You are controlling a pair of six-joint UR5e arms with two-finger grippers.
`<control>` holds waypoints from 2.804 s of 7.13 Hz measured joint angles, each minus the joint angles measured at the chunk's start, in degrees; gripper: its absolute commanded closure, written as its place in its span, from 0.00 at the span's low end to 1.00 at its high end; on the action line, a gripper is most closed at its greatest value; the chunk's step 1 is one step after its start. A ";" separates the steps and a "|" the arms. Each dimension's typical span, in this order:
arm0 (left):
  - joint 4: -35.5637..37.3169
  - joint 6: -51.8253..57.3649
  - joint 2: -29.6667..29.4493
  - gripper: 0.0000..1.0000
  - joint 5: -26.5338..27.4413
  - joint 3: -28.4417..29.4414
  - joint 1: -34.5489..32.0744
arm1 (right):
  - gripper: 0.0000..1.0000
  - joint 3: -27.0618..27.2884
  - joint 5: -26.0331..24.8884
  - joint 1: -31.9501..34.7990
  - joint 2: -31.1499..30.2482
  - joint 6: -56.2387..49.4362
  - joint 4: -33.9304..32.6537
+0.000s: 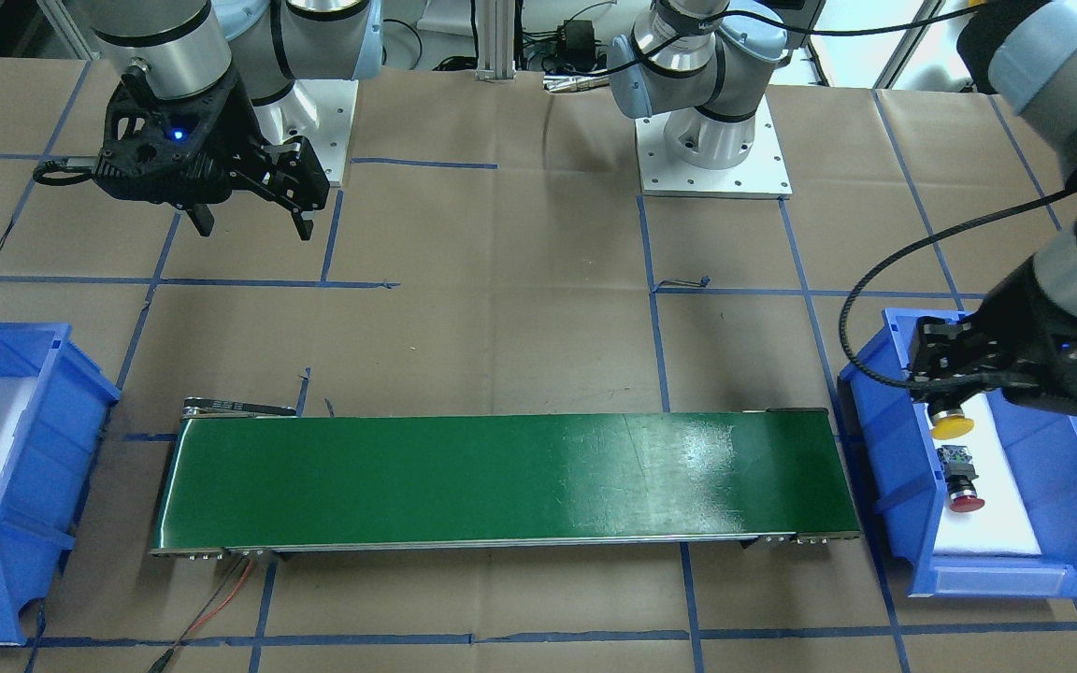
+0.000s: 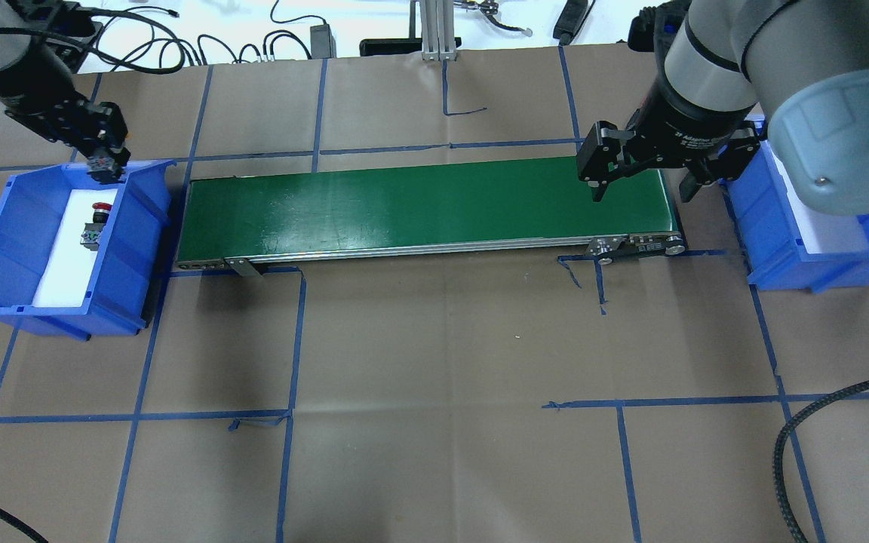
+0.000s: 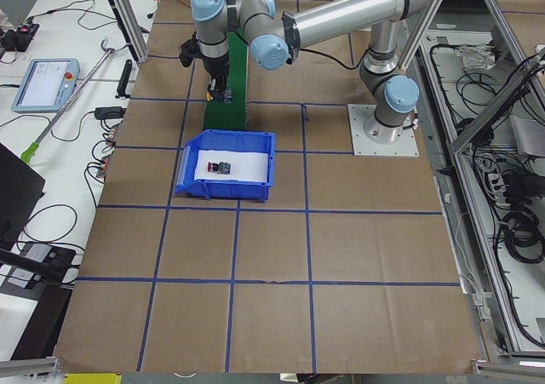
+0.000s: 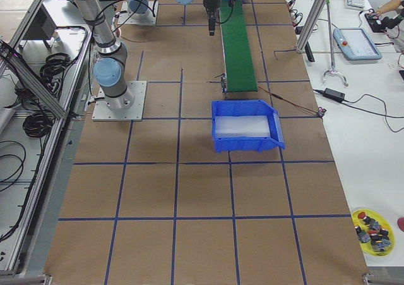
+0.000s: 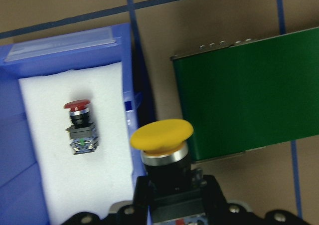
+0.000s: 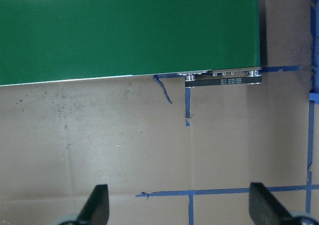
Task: Transport two buttons from left to right
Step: 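Lift the yellow button with the left gripper and carry it over the belt, then lower the yellow button onto the green belt and open the left gripper, then move the left gripper back into the bin and grasp the red button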
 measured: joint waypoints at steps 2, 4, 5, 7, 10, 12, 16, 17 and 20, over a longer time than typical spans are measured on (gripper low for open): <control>2.03 -9.01 -1.60 1.00 0.06 -1.26 -8.22 | 0.00 0.01 0.00 0.00 0.01 0.02 0.00; 6.43 -13.11 -5.44 1.00 0.14 -1.99 -11.61 | 0.00 0.08 0.00 0.00 0.07 0.02 -0.02; 7.28 -13.76 -6.98 1.00 0.14 -2.67 -12.03 | 0.00 0.11 0.00 0.00 0.08 0.01 -0.06; 14.29 -13.93 -8.58 0.99 0.12 -7.17 -12.19 | 0.00 0.24 0.00 0.00 0.08 0.00 -0.07; 23.61 -14.19 -9.19 0.00 0.16 -12.25 -12.22 | 0.00 0.26 0.00 0.00 0.08 0.00 -0.14; 23.99 -14.77 -8.83 0.00 0.10 -12.14 -12.22 | 0.00 0.23 -0.02 0.00 0.10 0.00 -0.18; 11.15 -14.82 -3.48 0.00 0.12 -3.35 -11.72 | 0.00 0.38 0.00 0.00 0.10 0.00 -0.20; 5.50 -14.78 -3.14 0.00 0.16 1.03 -11.43 | 0.00 0.39 0.00 0.00 0.10 0.00 -0.24; -2.32 -13.21 -3.66 0.00 0.00 7.38 -6.12 | 0.00 0.43 0.02 0.00 0.23 0.00 -0.29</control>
